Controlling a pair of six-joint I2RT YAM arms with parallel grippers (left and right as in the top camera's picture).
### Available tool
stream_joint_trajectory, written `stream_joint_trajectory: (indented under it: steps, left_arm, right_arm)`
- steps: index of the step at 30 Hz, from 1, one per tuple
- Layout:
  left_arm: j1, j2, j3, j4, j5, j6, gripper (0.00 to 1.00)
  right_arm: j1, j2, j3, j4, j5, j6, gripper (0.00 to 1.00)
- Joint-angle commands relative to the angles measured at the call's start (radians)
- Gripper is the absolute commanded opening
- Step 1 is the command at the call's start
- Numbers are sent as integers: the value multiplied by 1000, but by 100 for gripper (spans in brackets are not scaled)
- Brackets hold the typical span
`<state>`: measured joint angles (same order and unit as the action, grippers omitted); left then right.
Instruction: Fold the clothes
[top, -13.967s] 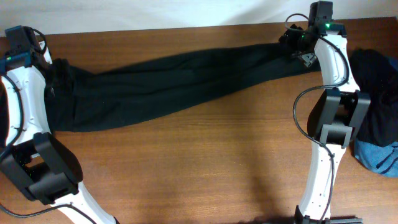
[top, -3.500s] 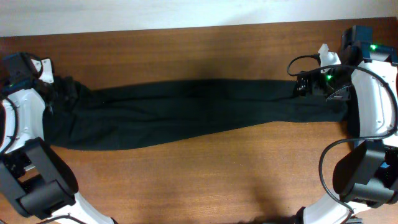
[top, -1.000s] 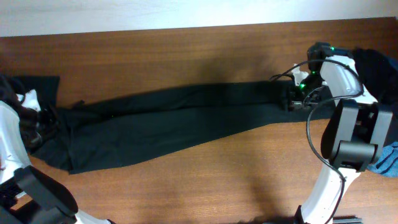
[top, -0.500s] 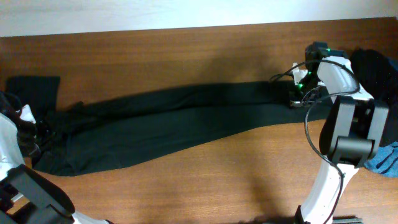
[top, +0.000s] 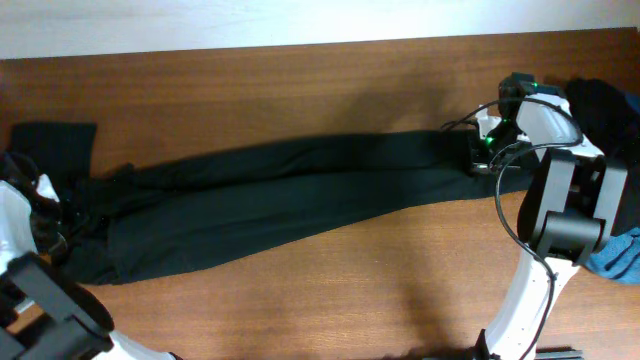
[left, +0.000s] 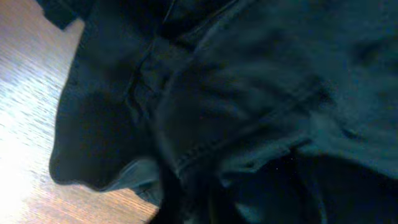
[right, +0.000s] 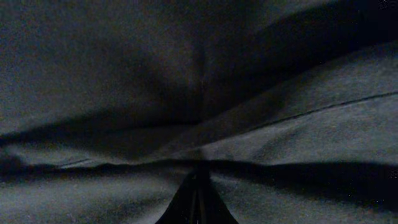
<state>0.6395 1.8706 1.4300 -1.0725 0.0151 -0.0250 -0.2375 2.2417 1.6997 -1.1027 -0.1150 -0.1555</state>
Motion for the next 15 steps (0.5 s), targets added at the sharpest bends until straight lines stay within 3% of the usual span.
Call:
stream_joint_trajectory:
  steps: [1,2,3,6,7,10,15]
  left_arm:
    - [26,38,-14,2,-67,-10,45]
    - [32,37,-9,-2,-64,-13,55]
    - [37,36,6,-14,-60,-14,56]
    - [39,36,95,-80,-26,-17,62]
    - [39,36,131,-104,-6,-17,63]
    - [31,36,256,-179,52,-16,66]
    - [-11,36,392,-254,100,-16,68]
  right_arm:
    - [-26,45,-15,21,67,10,4]
    - [-26,45,-15,21,67,11,4]
    - [-26,45,-14,21,65,10,10]
    - [-26,44,6,11,32,11,44]
    - [-26,44,24,-3,18,11,49]
    - [-26,44,97,-55,14,18,59]
    - [-27,44,248,-159,39,93,62]
